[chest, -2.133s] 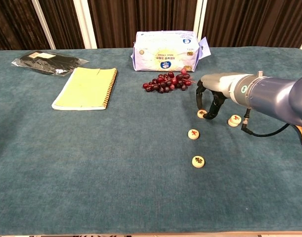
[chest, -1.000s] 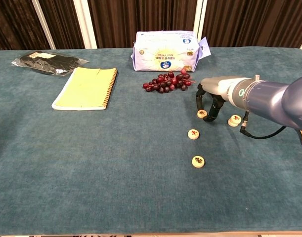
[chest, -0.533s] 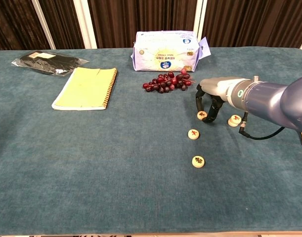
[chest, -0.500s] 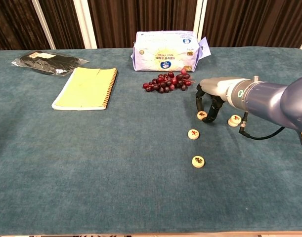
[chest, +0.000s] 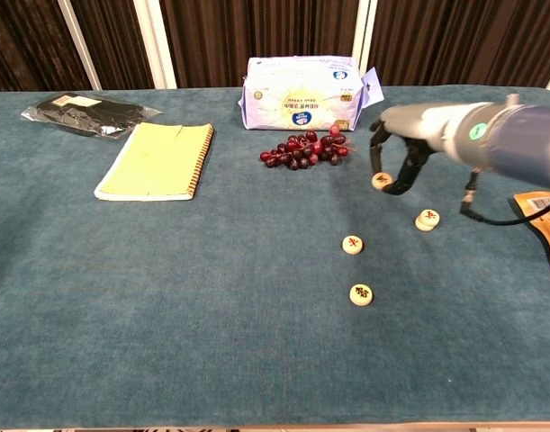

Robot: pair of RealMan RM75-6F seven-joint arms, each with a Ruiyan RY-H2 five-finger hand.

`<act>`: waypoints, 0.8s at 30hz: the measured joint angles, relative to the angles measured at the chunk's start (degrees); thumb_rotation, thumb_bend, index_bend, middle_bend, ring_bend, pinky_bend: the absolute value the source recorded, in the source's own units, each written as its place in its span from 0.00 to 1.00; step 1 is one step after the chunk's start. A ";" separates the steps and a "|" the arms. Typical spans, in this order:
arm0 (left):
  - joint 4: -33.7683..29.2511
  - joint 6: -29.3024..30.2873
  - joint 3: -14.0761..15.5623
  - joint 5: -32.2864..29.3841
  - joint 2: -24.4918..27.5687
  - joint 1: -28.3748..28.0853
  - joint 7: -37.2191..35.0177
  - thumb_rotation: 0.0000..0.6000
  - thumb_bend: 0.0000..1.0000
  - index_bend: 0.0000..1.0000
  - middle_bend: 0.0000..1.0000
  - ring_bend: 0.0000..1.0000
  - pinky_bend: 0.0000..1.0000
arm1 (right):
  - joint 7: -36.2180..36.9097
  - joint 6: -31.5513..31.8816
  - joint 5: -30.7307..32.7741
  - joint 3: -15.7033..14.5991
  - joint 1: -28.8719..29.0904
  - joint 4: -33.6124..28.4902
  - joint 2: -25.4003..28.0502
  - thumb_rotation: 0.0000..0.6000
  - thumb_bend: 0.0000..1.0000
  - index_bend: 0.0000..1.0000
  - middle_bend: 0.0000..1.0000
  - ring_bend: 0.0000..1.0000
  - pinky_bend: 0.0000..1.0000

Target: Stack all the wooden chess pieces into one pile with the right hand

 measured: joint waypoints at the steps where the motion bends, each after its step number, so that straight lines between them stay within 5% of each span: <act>1: -0.06 0.02 0.03 0.05 -0.03 0.00 0.05 1.00 0.49 0.13 0.00 0.00 0.00 | -0.02 0.33 -0.15 -0.26 -0.32 -1.02 0.85 1.00 0.41 0.54 0.00 0.00 0.00; 24: -0.20 0.00 0.00 -0.17 0.06 0.05 0.03 1.00 0.49 0.13 0.00 0.00 0.00 | 2.24 -0.40 -0.08 -4.88 -3.57 -1.43 2.95 1.00 0.41 0.54 0.00 0.00 0.00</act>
